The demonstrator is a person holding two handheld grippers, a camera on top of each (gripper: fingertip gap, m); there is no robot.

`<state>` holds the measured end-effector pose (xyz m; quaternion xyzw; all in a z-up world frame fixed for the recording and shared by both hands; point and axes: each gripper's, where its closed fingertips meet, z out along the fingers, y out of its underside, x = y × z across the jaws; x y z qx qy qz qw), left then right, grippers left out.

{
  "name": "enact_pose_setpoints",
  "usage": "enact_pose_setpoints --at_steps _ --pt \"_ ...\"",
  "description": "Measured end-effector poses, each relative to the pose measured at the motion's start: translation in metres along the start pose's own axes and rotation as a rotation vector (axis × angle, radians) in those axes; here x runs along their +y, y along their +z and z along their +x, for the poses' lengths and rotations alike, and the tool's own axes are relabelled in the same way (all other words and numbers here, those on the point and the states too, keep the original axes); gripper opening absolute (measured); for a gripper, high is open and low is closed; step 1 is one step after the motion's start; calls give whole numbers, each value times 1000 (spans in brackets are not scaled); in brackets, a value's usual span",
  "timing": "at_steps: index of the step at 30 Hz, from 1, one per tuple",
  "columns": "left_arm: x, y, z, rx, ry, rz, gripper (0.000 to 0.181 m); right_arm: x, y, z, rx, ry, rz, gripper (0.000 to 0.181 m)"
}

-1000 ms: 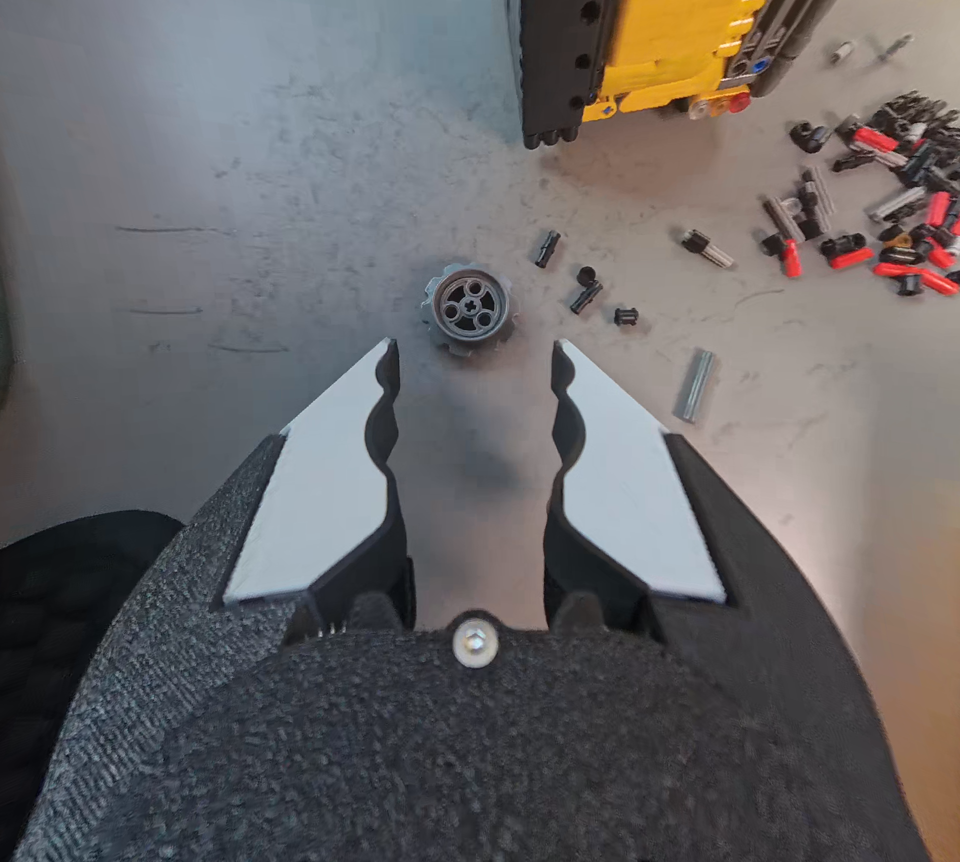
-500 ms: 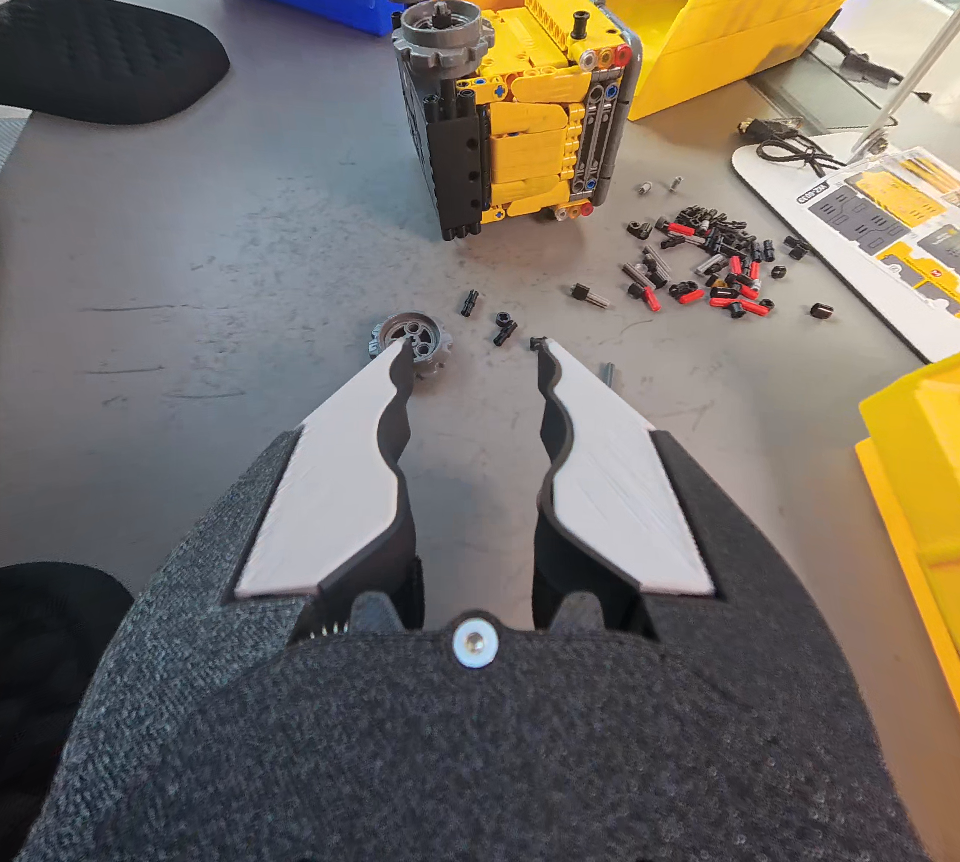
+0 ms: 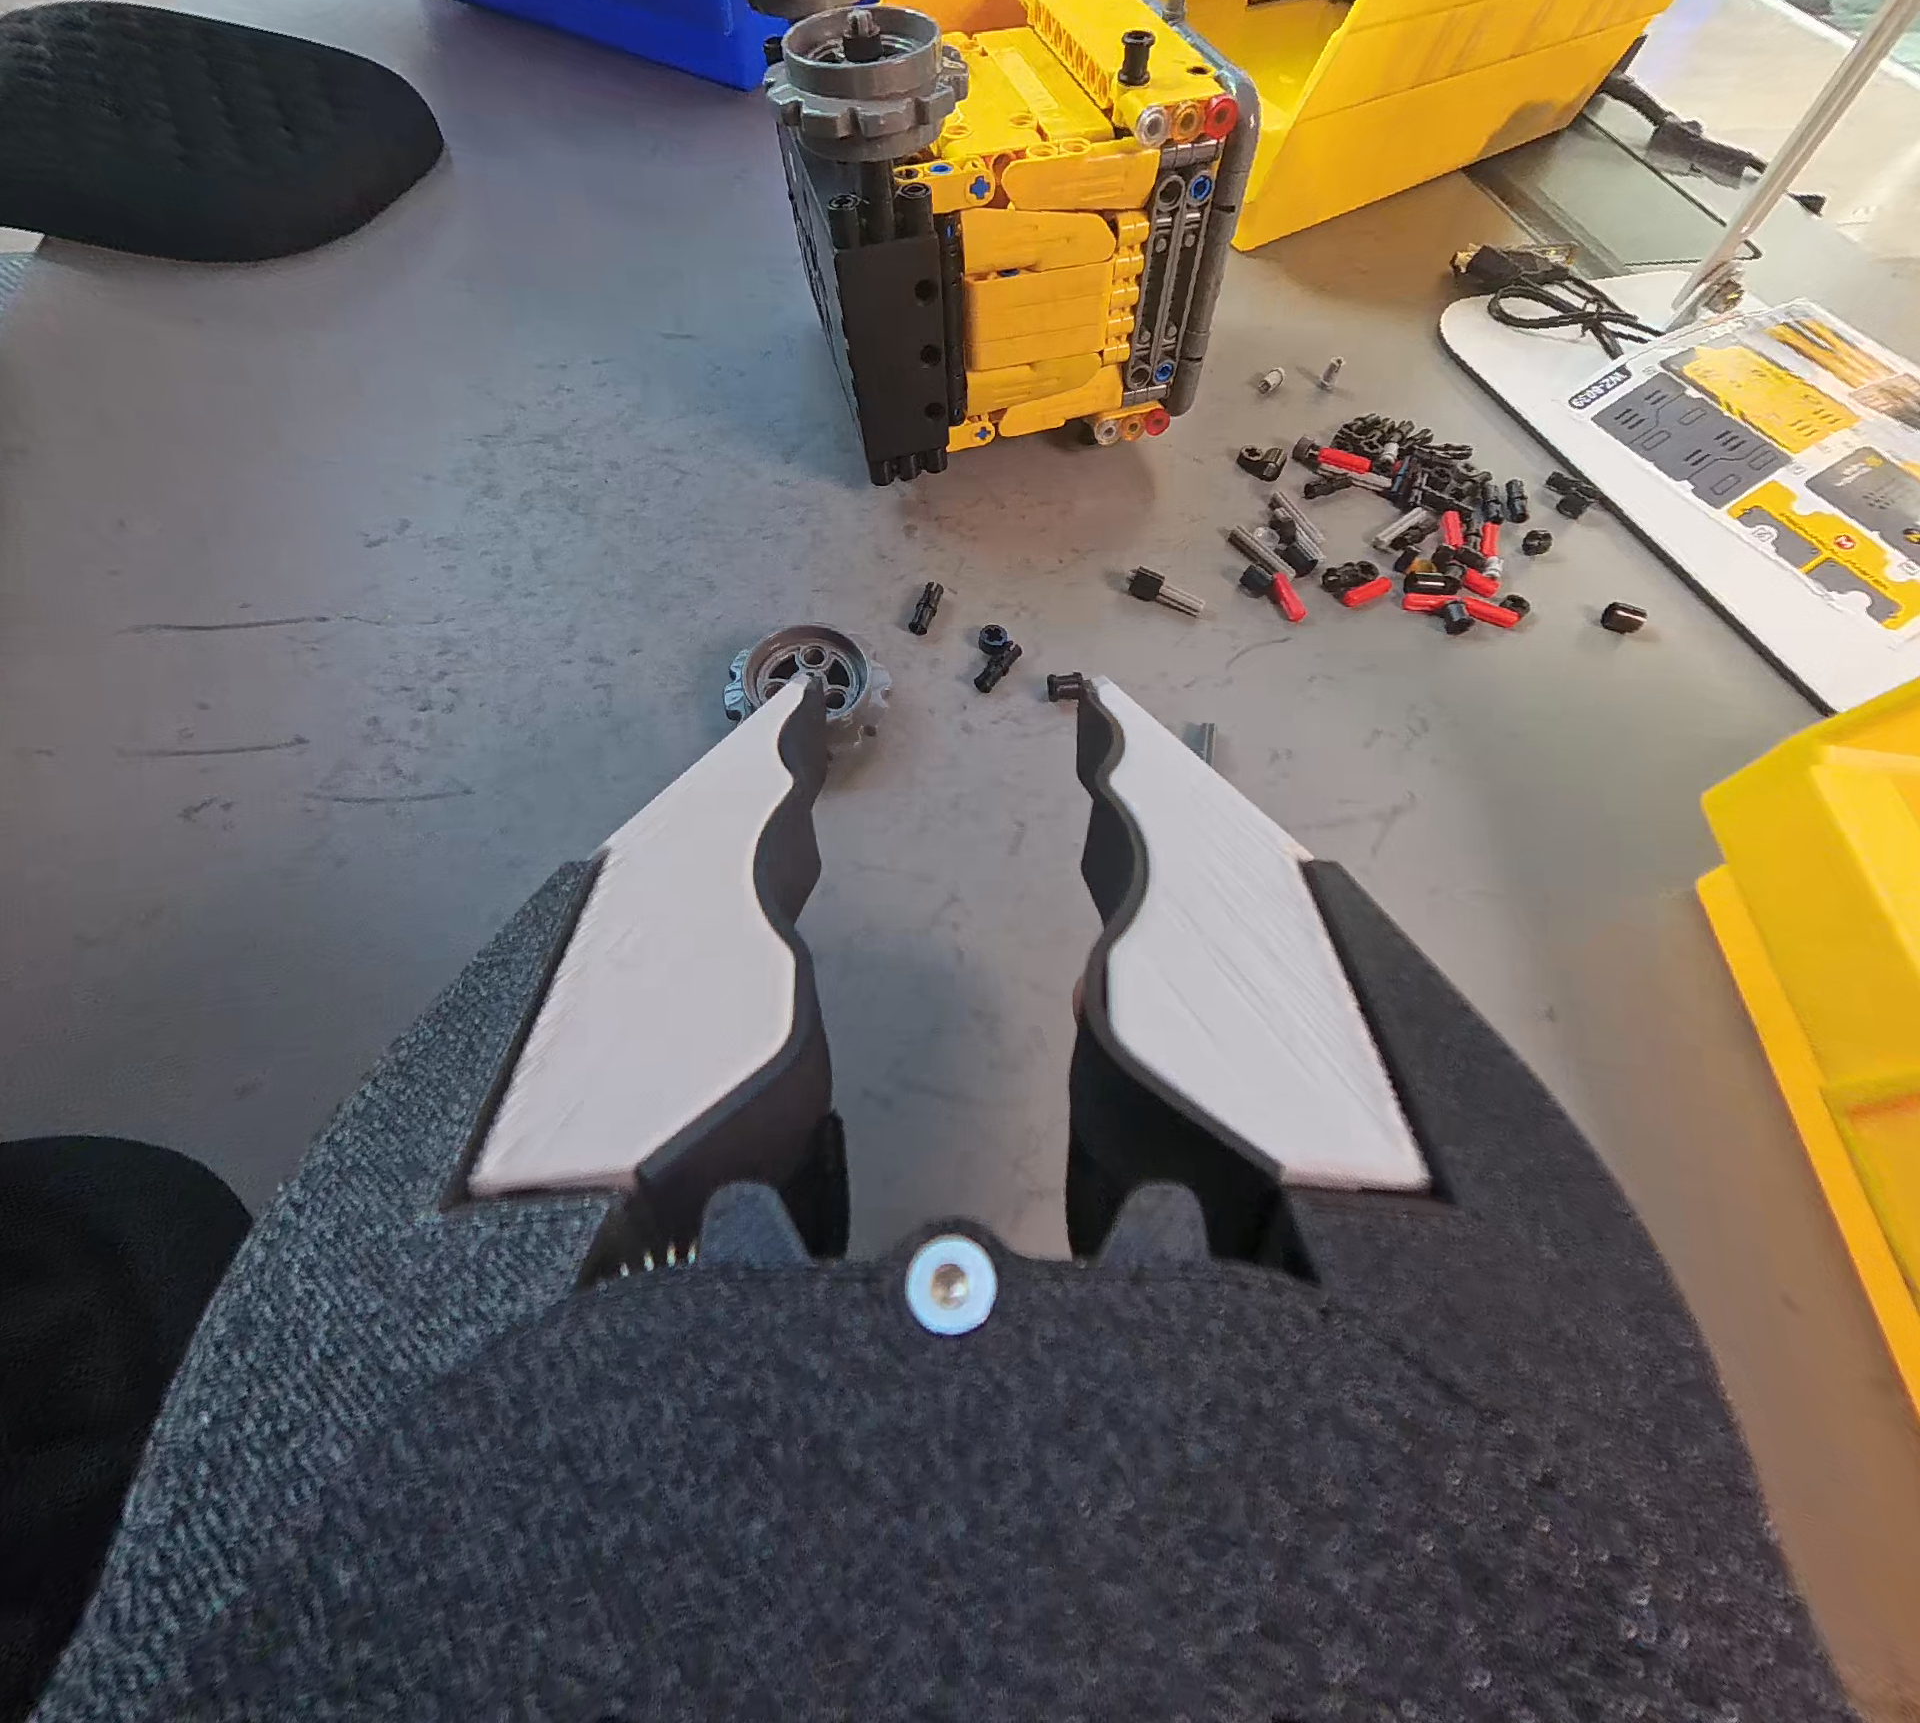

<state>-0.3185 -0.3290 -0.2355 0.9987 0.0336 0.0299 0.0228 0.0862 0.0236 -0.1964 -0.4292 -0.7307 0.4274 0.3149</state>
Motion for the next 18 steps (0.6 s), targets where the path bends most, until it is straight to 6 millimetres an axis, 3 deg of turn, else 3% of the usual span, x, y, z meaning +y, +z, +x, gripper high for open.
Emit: enact_pose_setpoints --at_steps 10,14,18 --pt "1 1 10 67 -24 11 20 2 2 -1 -1 -4 -13 48" --pt "3 6 3 25 -20 -15 7 2 2 -1 4 -9 -16 48" --pt "-6 -10 -3 -34 10 64 7 1 2 0 6 -8 -11 48"
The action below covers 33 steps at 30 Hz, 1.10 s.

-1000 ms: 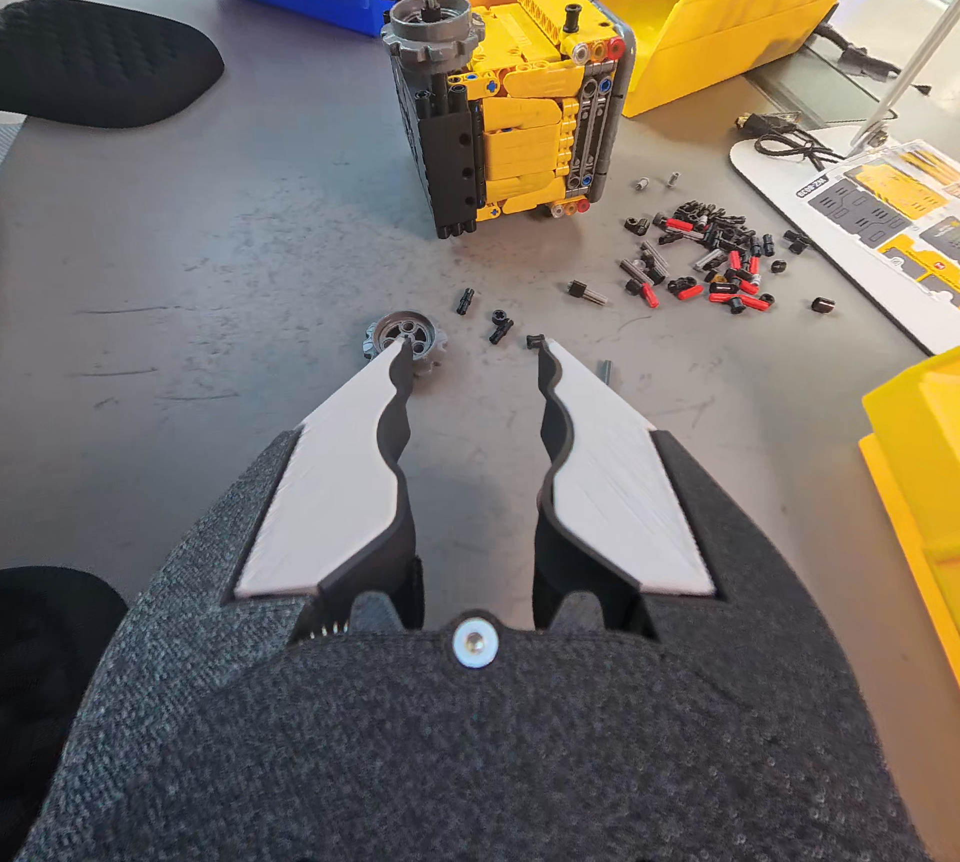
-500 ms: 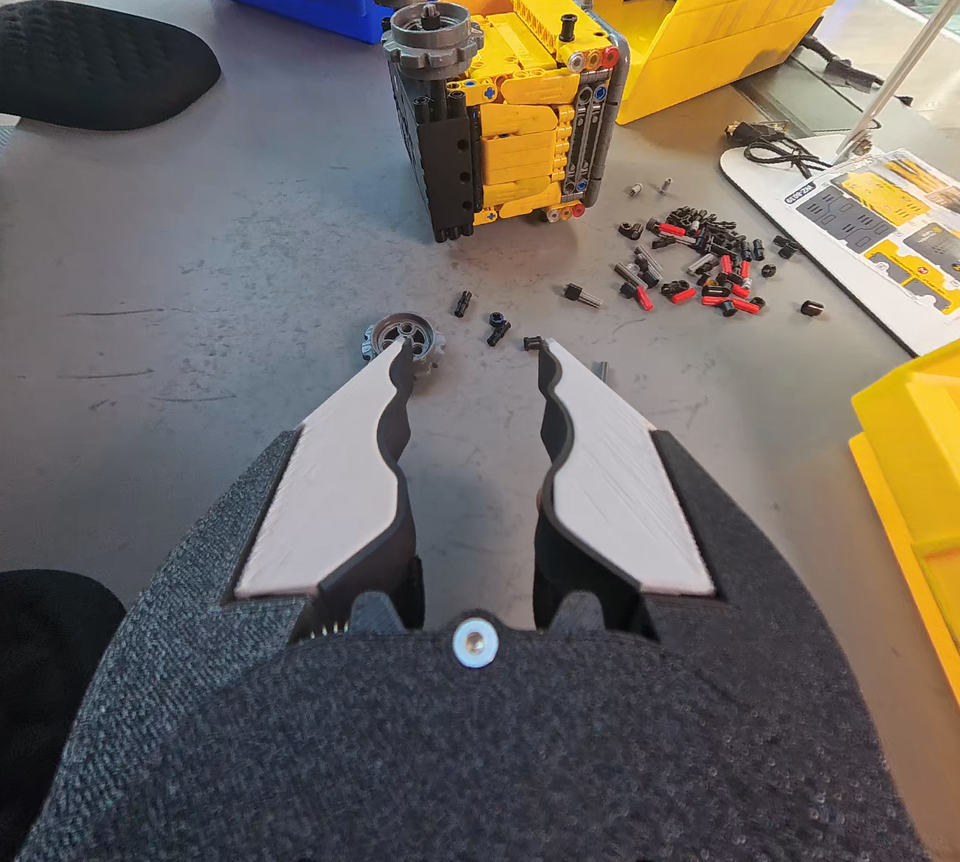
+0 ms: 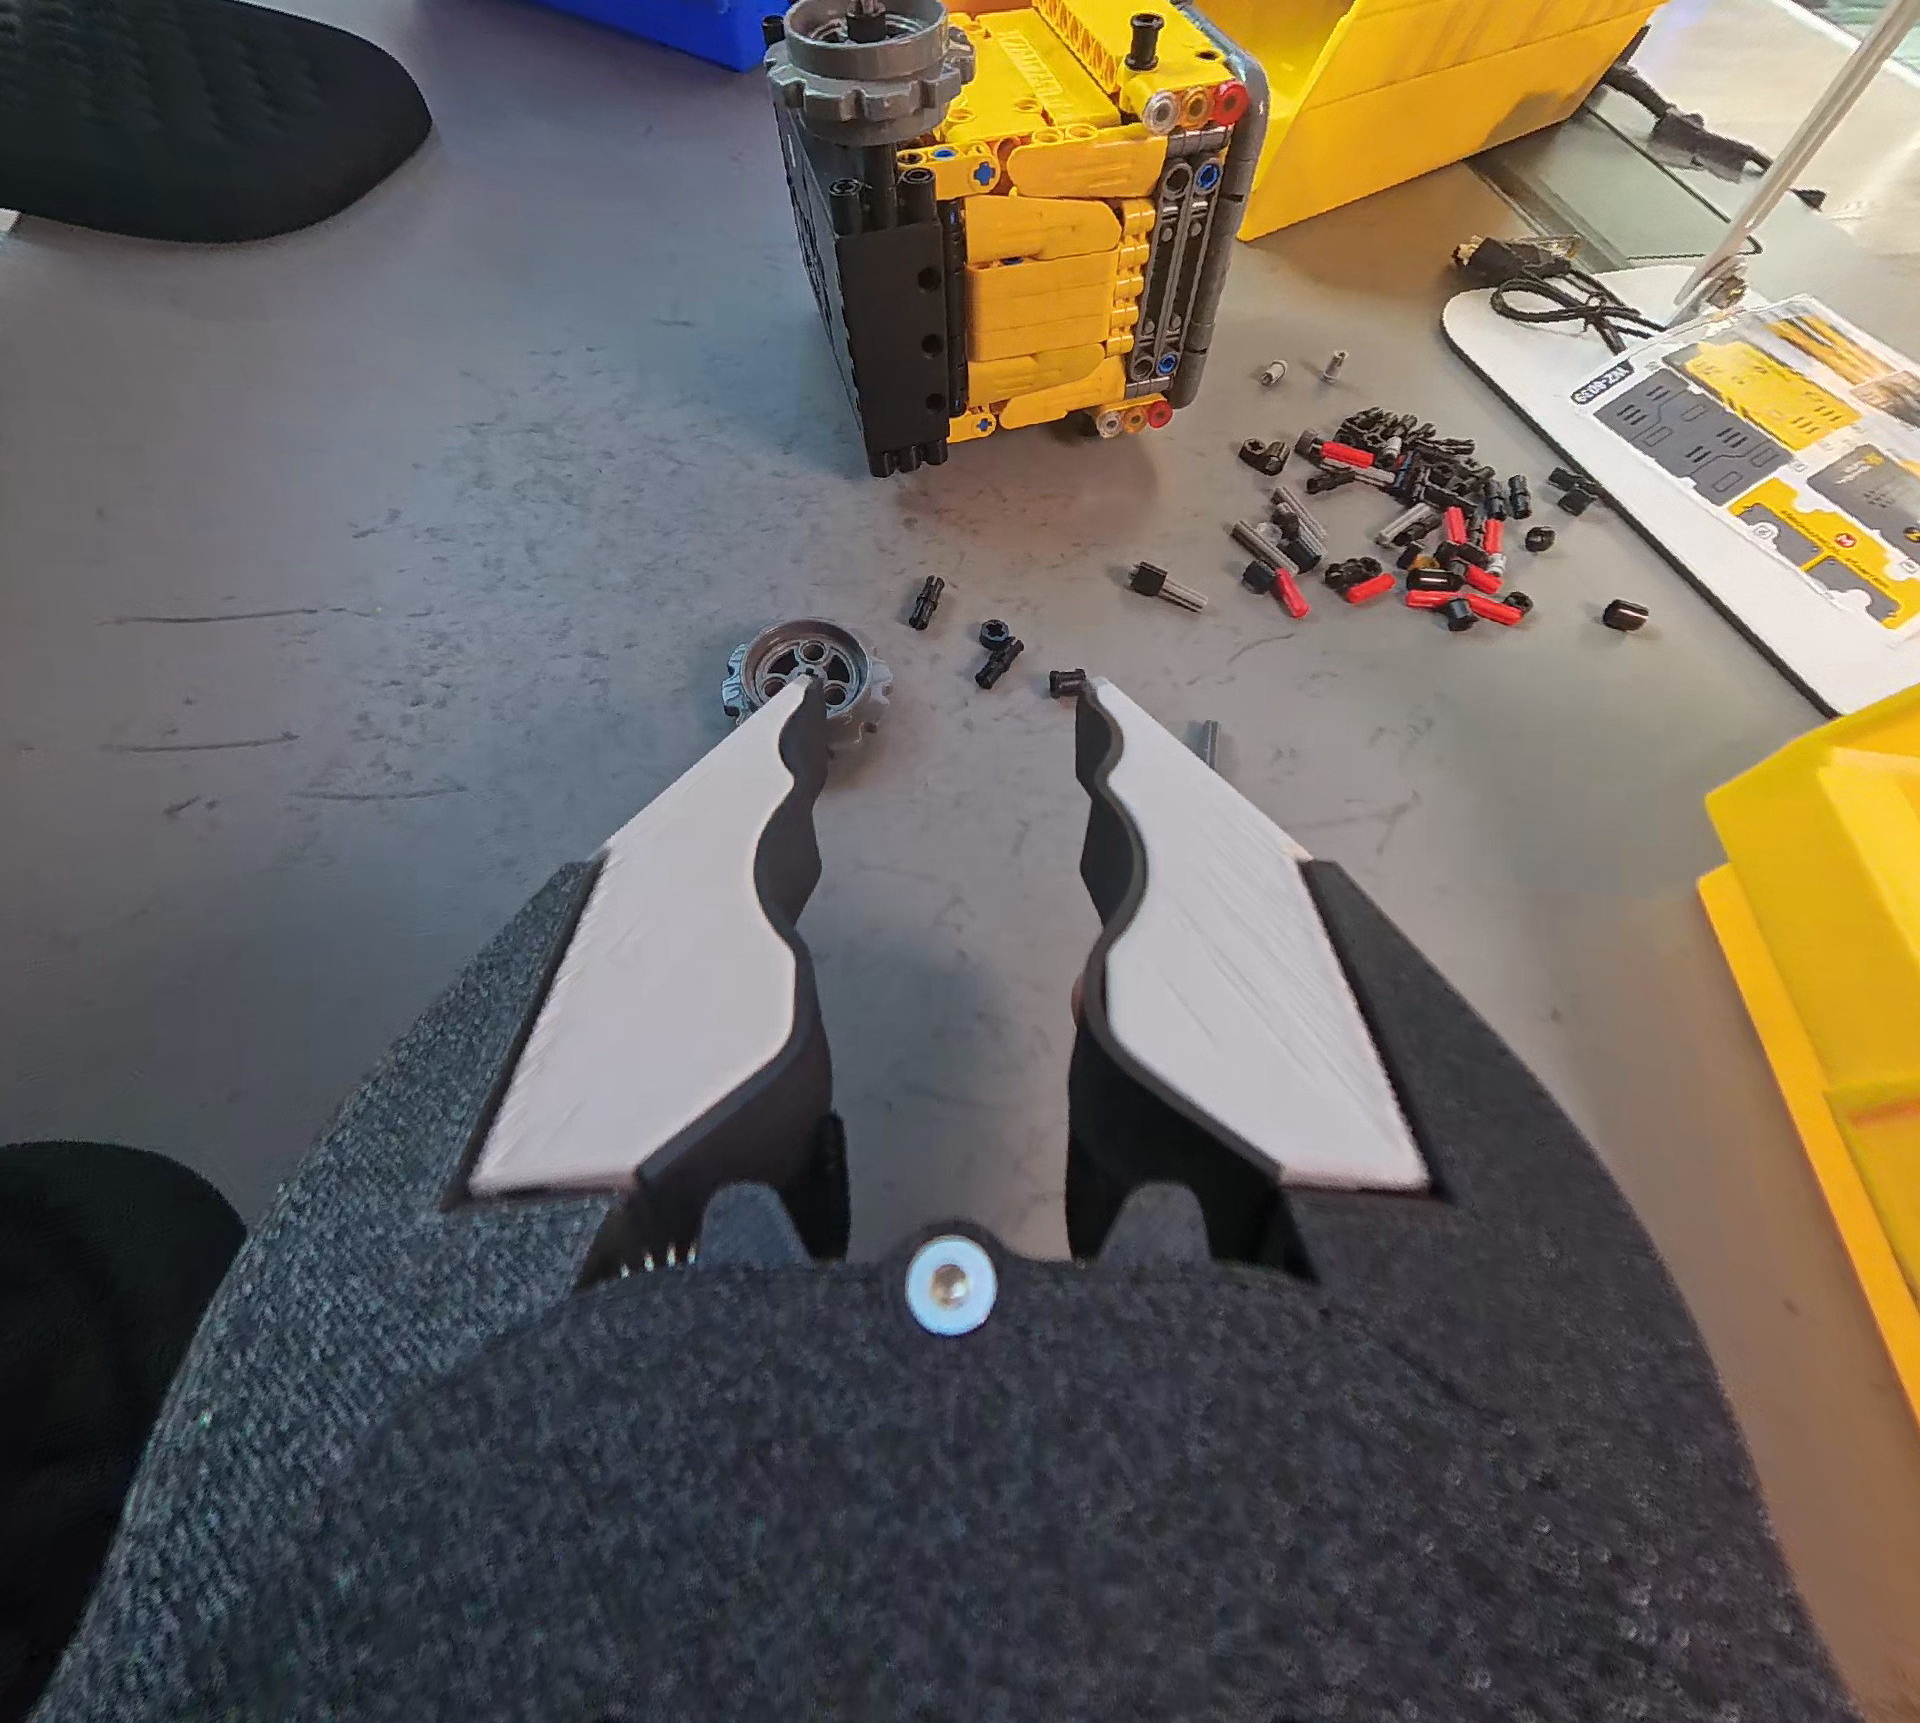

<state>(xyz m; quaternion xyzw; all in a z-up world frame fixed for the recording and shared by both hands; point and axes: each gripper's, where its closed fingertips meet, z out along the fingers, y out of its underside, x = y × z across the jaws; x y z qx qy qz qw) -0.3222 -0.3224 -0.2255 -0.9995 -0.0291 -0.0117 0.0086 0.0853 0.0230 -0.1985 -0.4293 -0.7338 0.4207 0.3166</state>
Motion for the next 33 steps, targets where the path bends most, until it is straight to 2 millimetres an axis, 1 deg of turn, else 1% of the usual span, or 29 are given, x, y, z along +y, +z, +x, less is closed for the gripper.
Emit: enact_pose_setpoints --at_steps 1,3,4,6,8,10,12,14,16,18,20,22,24,26,28,29,31,33 --pt "-9 -12 -3 -23 -6 69 7 0 0 0 2 -1 3 48" --pt "-32 -45 -6 -71 -27 258 7 -1 -1 1 10 -2 11 48" --pt "-45 -66 -4 -97 -28 372 7 -2 -2 1 16 -2 17 48" --pt "-70 -116 9 -124 -14 619 6 -4 -3 3 28 2 30 48" --pt "-88 -168 32 -121 9 865 7 -7 -5 6 51 6 46 49" --pt "-100 -210 66 -69 48 1084 7 -12 -6 8 76 2 68 51" --pt "-107 -237 102 2 85 1264 7 -18 -8 10 104 -10 91 55" --pt "-112 -252 141 100 130 1418 6 -25 -9 10 127 -32 116 57" --pt "-119 -255 178 211 170 1538 6 -32 -10 10 152 -58 142 57" --pt "-130 -248 215 363 189 1624 6 -38 -11 9 179 -94 161 56" --pt "-148 -233 253 556 191 1671 6 -45 -10 6 195 -128 181 56" --pt "-171 -214 292 723 182 1686 6 -55 -10 1 204 -152 213 56" --pt "-196 -196 330 874 150 1678 6 -67 -9 -6 208 -182 248 55" --pt "-217 -183 361 1000 110 1650 6 -81 -7 -15 209 -226 284 55" --pt "-236 -170 384 1074 87 1612 6 -94 -5 -28 204 -272 326 54" --pt "-244 -164 391 1101 75 1596 6 -100 -3 -34 203 -296 344 54" --pt "-253 -155 398 1167 51 1570 6 -107 2 -43 224 -349 366 51" --pt "-255 -148 399 1212 28 1550 6 -109 7 -47 261 -399 374 46"
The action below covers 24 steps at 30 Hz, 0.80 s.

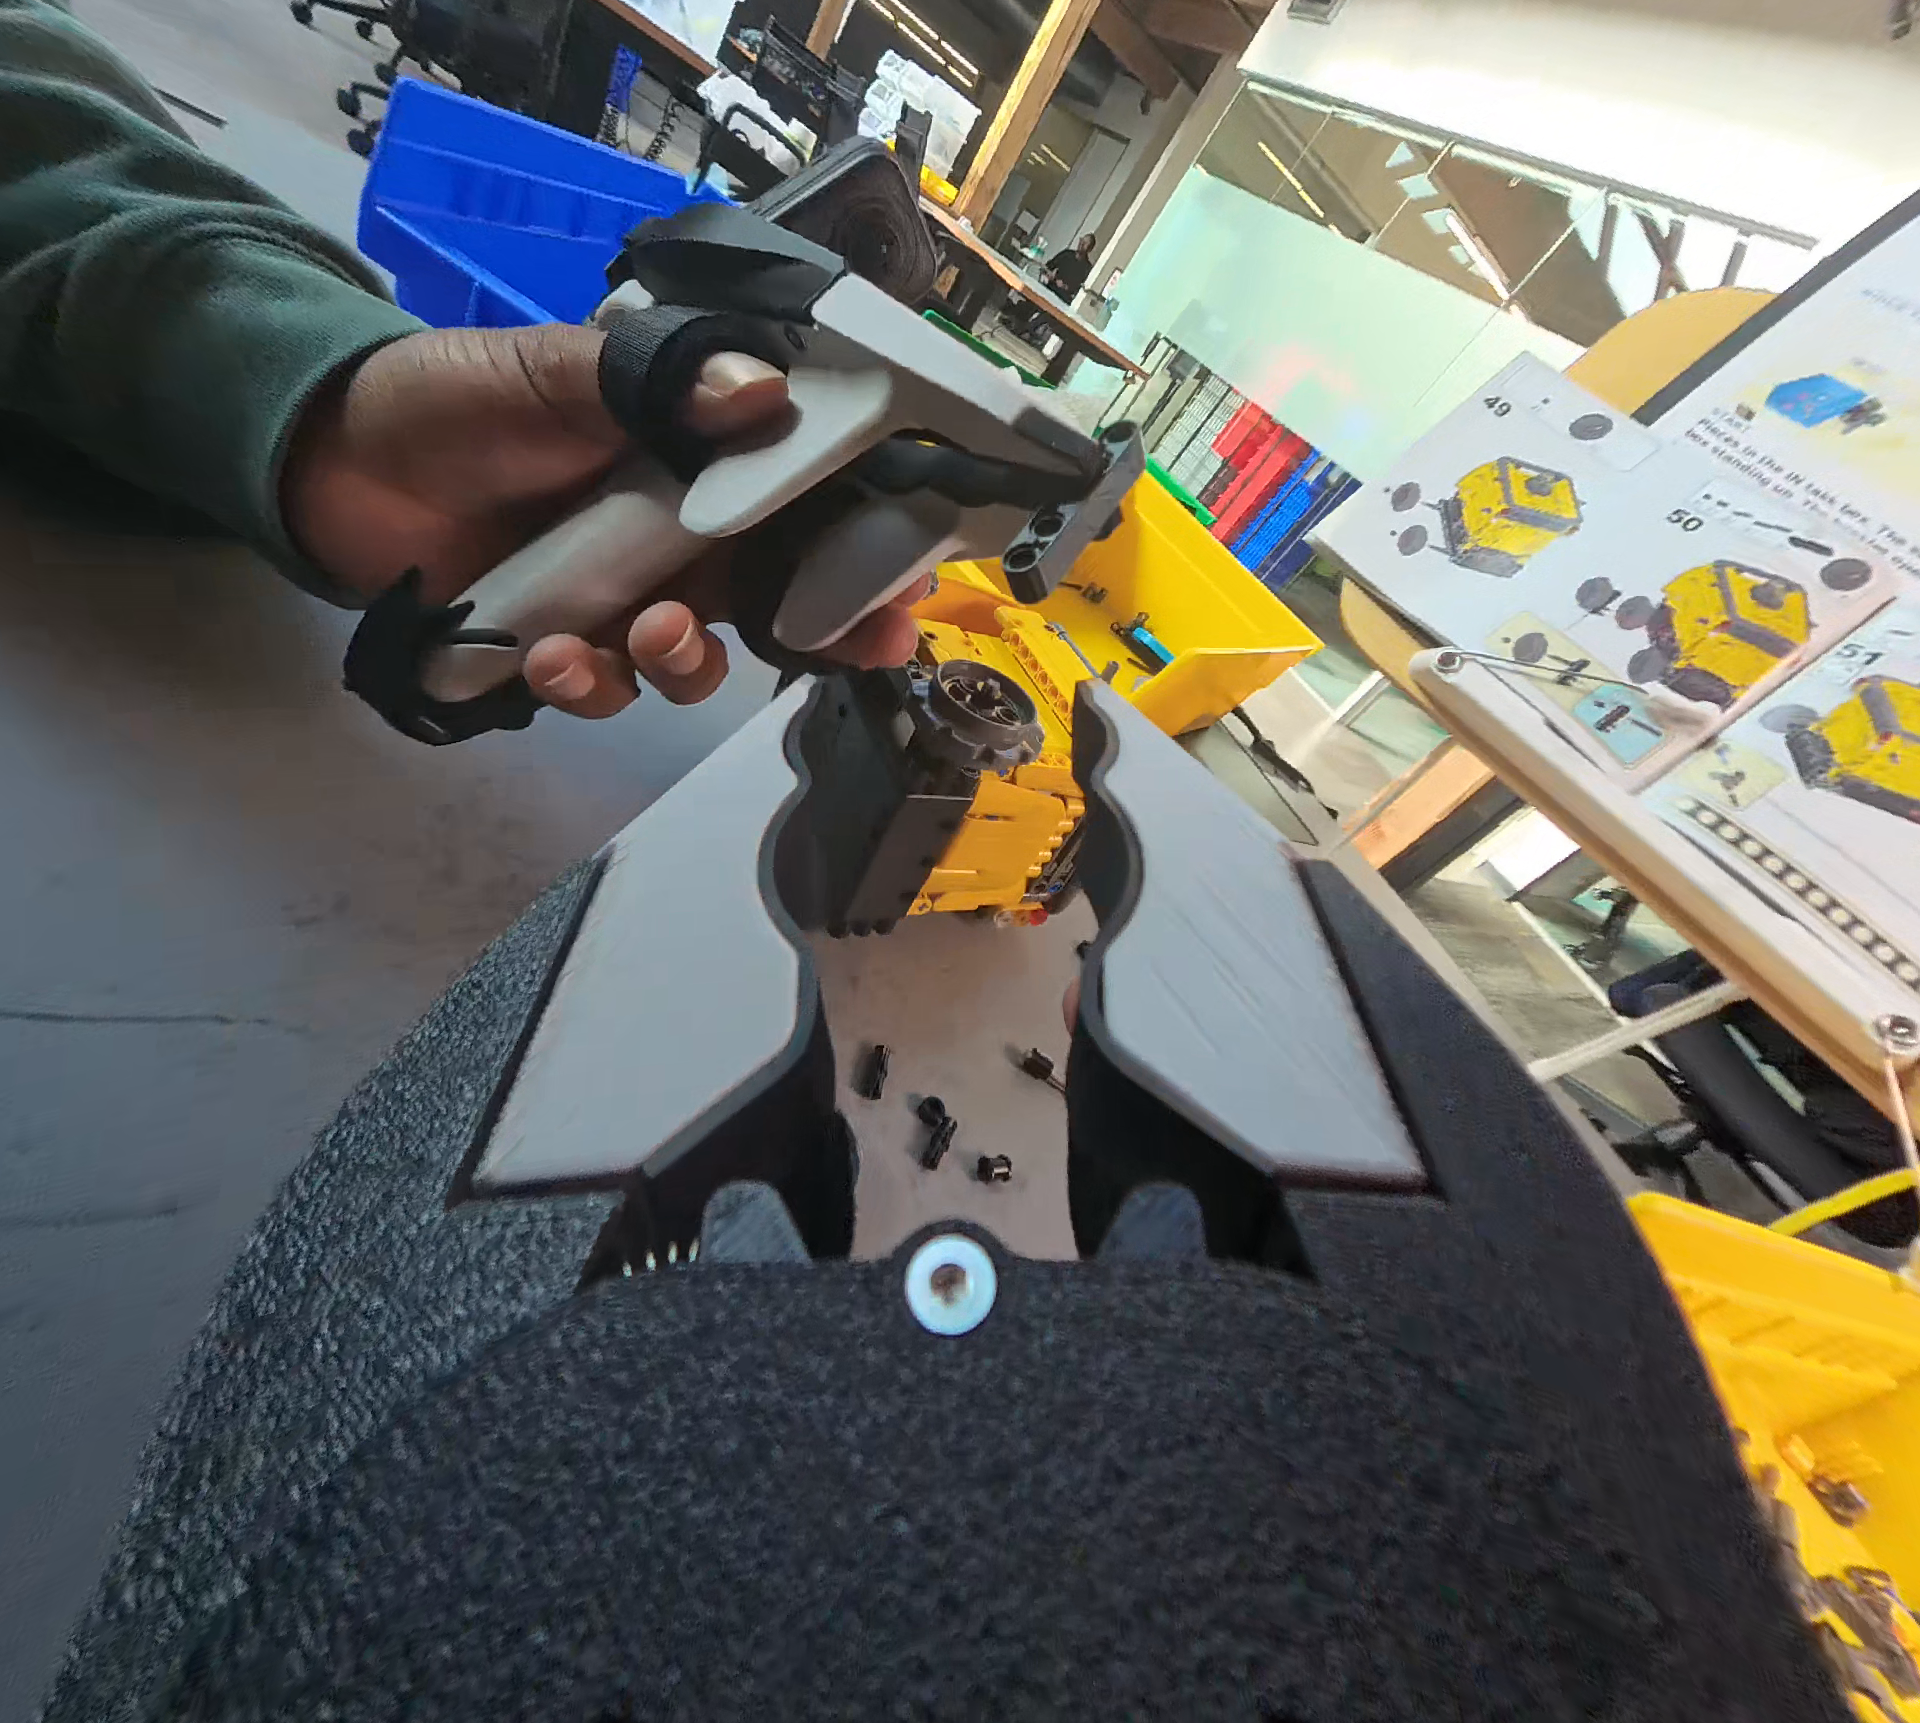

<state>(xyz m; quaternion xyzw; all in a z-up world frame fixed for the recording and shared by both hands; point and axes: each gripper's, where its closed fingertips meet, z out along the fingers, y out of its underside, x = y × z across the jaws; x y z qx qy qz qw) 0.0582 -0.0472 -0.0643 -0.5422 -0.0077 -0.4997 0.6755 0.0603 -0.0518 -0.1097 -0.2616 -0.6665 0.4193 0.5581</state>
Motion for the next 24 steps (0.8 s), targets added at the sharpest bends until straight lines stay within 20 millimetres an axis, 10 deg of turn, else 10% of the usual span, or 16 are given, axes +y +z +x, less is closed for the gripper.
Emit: enact_pose_setpoints --at_steps 24 --pt "25 -7 -12 2 -100 -30 7 -10 -4 9 117 -106 38 9"
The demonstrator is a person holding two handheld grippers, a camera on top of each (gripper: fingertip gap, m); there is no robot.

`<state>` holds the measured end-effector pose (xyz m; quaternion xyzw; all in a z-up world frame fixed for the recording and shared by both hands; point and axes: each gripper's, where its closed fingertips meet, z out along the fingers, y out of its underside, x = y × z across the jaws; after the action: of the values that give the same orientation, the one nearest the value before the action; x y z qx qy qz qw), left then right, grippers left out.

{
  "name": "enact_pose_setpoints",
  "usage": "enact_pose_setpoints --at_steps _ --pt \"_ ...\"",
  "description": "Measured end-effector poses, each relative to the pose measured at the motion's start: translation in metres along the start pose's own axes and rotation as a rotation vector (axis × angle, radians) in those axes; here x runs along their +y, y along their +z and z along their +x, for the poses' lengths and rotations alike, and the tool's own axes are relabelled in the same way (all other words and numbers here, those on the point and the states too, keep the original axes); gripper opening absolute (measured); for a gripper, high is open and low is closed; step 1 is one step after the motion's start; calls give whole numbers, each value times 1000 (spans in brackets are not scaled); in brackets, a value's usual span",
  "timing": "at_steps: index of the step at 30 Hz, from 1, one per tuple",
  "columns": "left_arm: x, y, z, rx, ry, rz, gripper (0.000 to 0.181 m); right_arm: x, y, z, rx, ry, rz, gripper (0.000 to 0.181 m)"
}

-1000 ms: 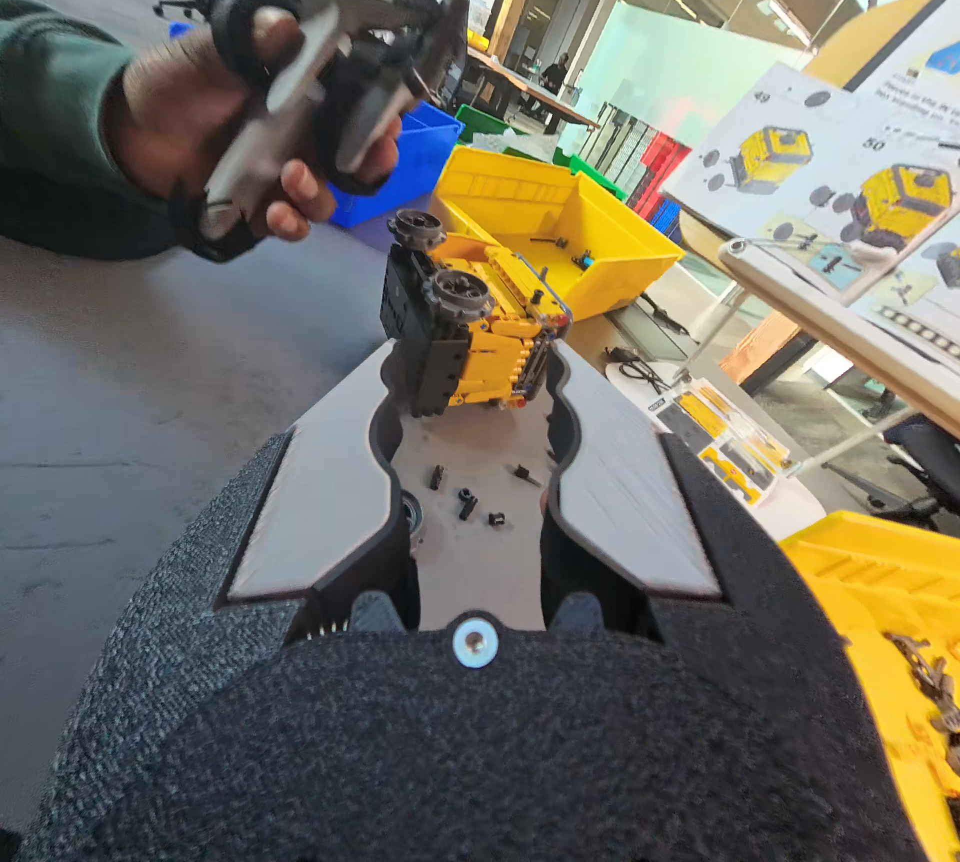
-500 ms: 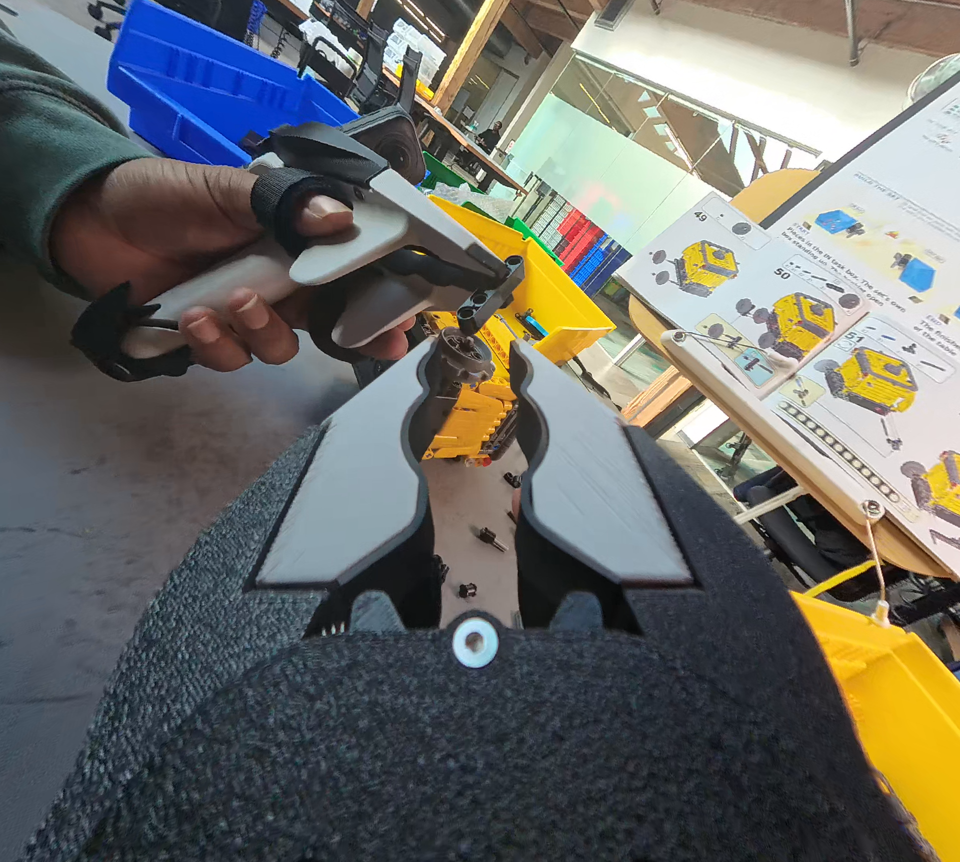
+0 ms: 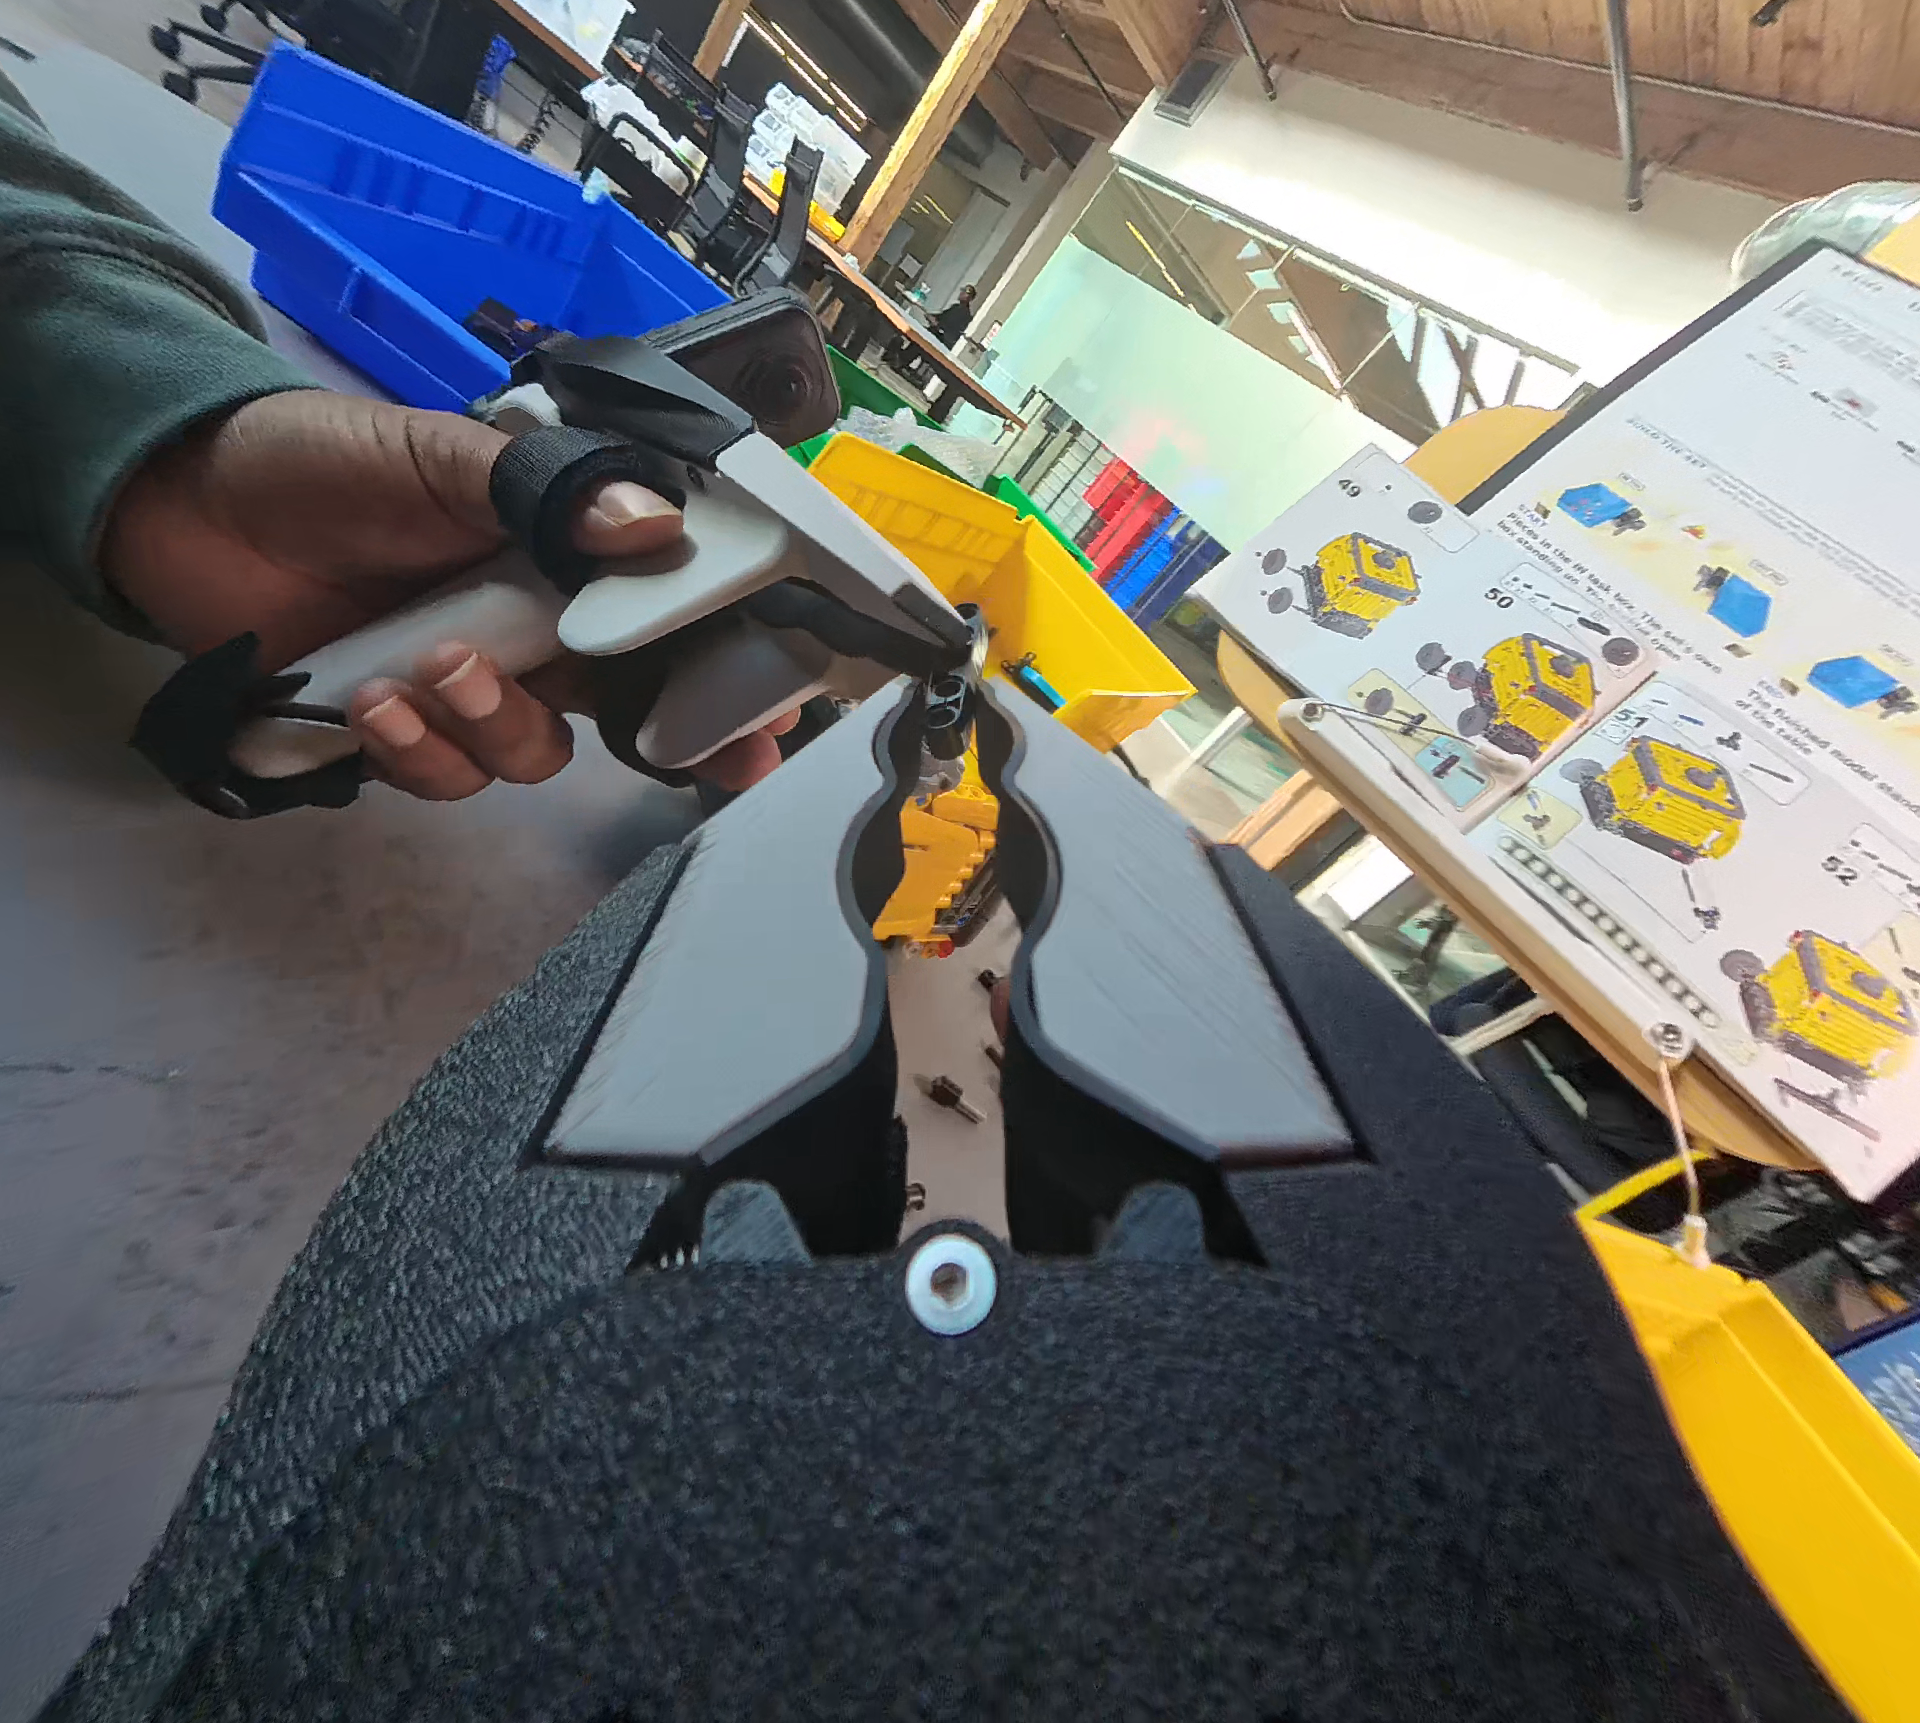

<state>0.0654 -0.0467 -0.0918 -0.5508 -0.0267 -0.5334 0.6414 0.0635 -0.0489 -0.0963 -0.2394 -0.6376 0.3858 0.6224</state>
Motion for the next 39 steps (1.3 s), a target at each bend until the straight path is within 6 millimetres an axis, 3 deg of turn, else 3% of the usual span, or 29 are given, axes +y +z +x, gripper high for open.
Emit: enact_pose_setpoints --at_steps 4,7,13,18,24,30,39 --pt "10 0 -3 -23 74 -144 4 2 -7 4 -126 195 24 7" --pt "17 -1 0 -39 299 -290 23 -1 -12 8 -242 330 46 7" --pt "35 -22 -15 -144 701 -605 33 16 -15 -23 -564 423 -67 7" --pt "50 -39 -28 -172 752 -669 23 23 -5 -40 -613 449 -62 7" --pt "58 -39 -29 -164 872 -699 8 31 -9 -47 -613 428 -80 7" --pt "69 -43 -31 -153 872 -738 7 37 -13 -57 -629 393 -80 7" --pt "68 -44 -33 -179 883 -743 7 41 -9 -57 -591 368 -99 8"
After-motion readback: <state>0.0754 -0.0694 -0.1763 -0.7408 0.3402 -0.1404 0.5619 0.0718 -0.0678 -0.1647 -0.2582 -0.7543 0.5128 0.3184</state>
